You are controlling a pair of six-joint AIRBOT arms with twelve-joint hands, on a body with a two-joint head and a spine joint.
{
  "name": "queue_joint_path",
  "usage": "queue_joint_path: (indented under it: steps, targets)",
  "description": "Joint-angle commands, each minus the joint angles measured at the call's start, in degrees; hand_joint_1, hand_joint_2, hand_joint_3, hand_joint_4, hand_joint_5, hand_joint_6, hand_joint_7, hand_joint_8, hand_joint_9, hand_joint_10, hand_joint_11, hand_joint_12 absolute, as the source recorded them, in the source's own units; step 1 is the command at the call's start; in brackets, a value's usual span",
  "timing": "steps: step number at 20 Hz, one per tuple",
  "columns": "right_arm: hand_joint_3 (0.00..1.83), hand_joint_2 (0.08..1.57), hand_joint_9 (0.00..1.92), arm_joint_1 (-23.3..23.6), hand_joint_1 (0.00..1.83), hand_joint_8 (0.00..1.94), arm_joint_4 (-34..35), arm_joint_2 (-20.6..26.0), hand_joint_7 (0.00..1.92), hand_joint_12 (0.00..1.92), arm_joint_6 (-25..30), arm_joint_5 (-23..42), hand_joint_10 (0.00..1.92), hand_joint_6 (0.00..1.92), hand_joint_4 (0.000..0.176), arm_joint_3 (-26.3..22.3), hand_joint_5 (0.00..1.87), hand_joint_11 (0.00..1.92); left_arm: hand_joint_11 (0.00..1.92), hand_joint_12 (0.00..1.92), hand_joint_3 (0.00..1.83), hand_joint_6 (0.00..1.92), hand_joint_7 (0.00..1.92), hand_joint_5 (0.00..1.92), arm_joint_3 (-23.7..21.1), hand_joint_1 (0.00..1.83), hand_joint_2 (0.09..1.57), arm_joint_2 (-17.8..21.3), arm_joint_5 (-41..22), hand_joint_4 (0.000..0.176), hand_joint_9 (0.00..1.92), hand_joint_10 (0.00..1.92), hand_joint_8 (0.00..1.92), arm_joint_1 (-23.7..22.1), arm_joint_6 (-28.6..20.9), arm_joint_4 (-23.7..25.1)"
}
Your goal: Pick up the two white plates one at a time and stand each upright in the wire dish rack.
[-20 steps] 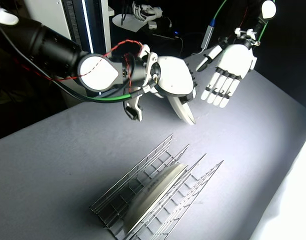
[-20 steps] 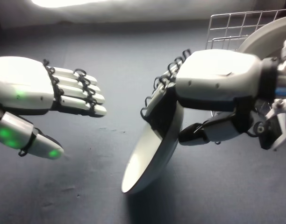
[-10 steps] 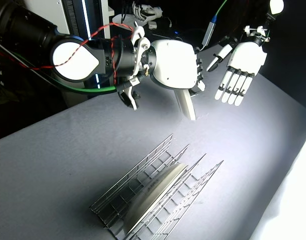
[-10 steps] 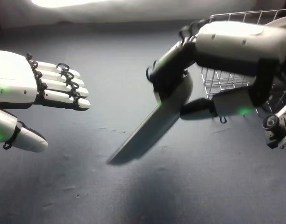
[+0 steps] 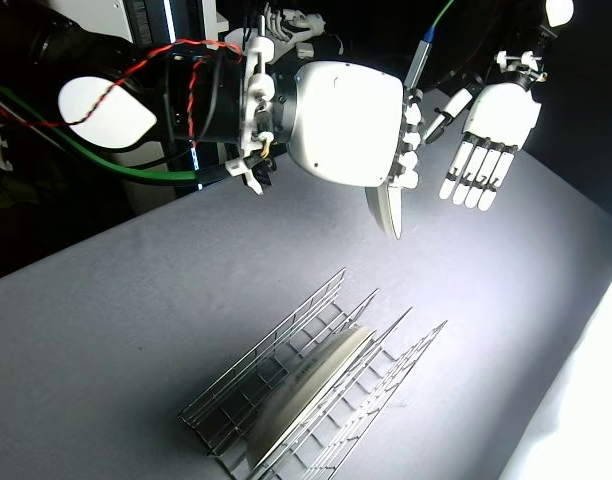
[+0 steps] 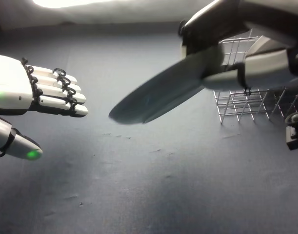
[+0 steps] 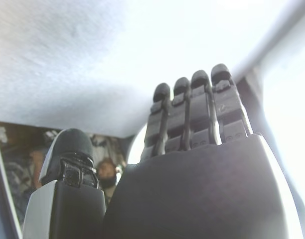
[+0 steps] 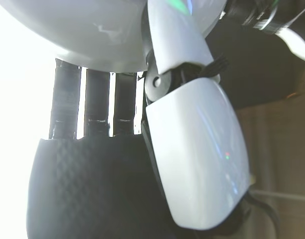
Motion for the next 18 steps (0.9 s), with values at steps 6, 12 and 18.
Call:
queue_joint_path:
  steps: [6,12,18]
  targets:
    - [0.0,1.19,0.78,1.0,1.34,1.08,9.4,2.5,0.76,1.41,1.1,8.4,1.38,1.25,0.0,-0.3,0.87,0.65,0.01,0.02,0.0,0.0,0.04,0.06,0.1,0.0,1.25,0.1,-1.4,0.0,0.01,0.0,0.0,-1.6,0.1,-3.5]
    - [0.0,1.19,0.77,0.8,1.34,1.08,11.8,4.4,0.77,1.42,1.1,7.6,1.39,1.25,0.0,-0.3,0.87,0.64,0.01,0.01,0.0,0.01,0.04,0.06,-0.2,0.0,1.25,0.0,-1.2,0.0,0.02,0.0,0.01,-1.6,0.1,-2.0]
    - [0.0,1.19,0.78,0.2,1.34,1.09,12.5,6.6,0.76,1.48,0.9,6.6,1.4,1.28,0.0,-0.8,0.84,0.61,0.02,0.04,0.0,0.0,0.07,0.09,-0.3,0.0,1.25,-0.3,-0.9,0.0,0.04,0.0,0.0,-1.7,-0.2,-2.0]
